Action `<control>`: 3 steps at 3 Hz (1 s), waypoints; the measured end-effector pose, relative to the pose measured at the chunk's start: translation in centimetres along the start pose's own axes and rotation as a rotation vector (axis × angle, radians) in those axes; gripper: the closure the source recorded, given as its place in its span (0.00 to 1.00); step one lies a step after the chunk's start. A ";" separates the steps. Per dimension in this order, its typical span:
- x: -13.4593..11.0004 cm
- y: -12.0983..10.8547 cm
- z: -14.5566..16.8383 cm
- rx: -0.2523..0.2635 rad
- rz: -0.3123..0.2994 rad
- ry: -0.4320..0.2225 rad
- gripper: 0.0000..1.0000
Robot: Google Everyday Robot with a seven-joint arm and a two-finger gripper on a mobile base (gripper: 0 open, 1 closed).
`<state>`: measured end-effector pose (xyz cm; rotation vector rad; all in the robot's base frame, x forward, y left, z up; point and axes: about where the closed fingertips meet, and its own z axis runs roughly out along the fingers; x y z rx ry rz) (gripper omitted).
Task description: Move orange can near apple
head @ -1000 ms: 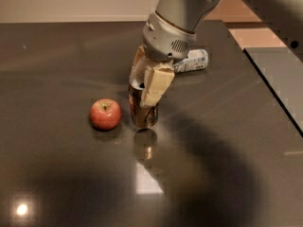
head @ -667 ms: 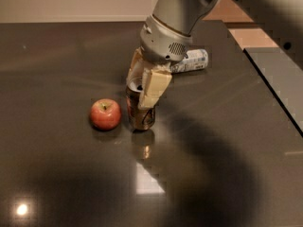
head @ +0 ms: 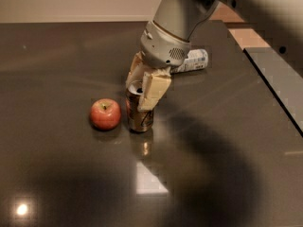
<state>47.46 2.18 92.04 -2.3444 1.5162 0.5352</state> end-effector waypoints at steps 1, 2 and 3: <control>0.3 0.0 0.4 -0.005 -0.007 -0.004 0.13; 0.1 -0.3 0.5 0.006 -0.010 -0.006 0.00; 0.1 -0.3 0.5 0.006 -0.010 -0.006 0.00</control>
Offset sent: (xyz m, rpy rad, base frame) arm 0.0004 -0.0003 -0.0045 0.0028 0.0023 0.0085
